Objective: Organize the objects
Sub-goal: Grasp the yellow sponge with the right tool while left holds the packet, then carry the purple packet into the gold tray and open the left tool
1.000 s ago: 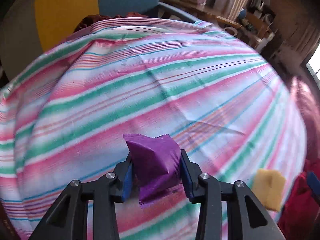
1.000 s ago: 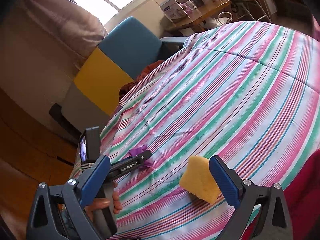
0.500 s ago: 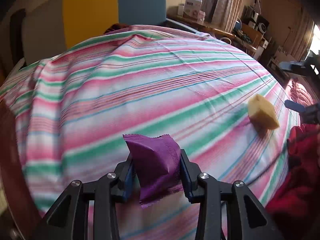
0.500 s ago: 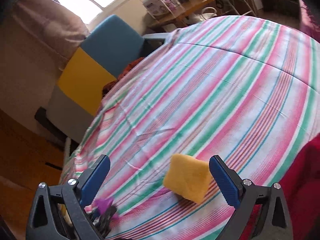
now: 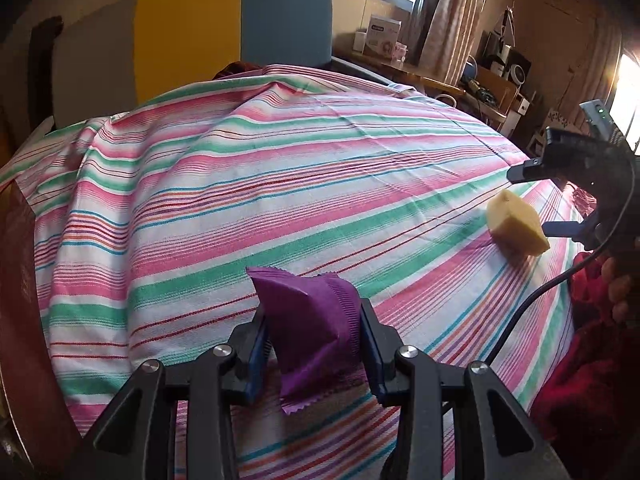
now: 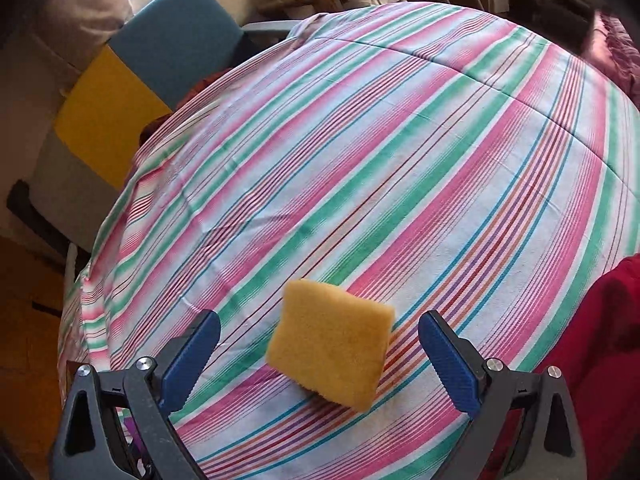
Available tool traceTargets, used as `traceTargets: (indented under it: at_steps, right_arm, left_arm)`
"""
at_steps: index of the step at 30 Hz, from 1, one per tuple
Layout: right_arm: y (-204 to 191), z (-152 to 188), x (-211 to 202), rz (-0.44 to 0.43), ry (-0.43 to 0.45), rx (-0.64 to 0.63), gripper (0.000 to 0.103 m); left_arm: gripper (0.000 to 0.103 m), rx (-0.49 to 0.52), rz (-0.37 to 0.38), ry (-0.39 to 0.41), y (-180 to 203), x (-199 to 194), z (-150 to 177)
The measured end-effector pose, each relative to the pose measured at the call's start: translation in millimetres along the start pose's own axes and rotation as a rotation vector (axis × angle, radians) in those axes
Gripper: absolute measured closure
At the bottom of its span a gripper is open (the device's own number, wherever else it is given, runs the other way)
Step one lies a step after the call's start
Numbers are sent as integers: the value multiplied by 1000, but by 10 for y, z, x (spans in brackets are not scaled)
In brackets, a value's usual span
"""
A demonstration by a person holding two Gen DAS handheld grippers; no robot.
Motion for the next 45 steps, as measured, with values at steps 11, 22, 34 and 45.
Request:
traceTargets:
  at_steps: [11,22,34,45]
  right_arm:
    - [-414,290,234,24,-83,-287,41]
    - [-540,478,318,23,-148,-399,41]
    - [-673,525,378,75,-127,-471,41]
    - [-693,541,406,96,-117,-501,41]
  left_arm:
    - [61,16,-14,26,16,0,29]
    - [61,19,-25,38,36,-13,45]
    - [61,28,-32,40,48,-18,49]
    - [61,45,-41,29,49,-39,54]
Point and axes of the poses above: each gripper's, at about its wrist camera, not at the fingertips, and x roughly the way its jaws point, y to its right, z to its underside, the point moved 5 cm from there along x, roughly the way its jaws point, and after that the axes turned 8 degrees about x, right-handed, at the moved point
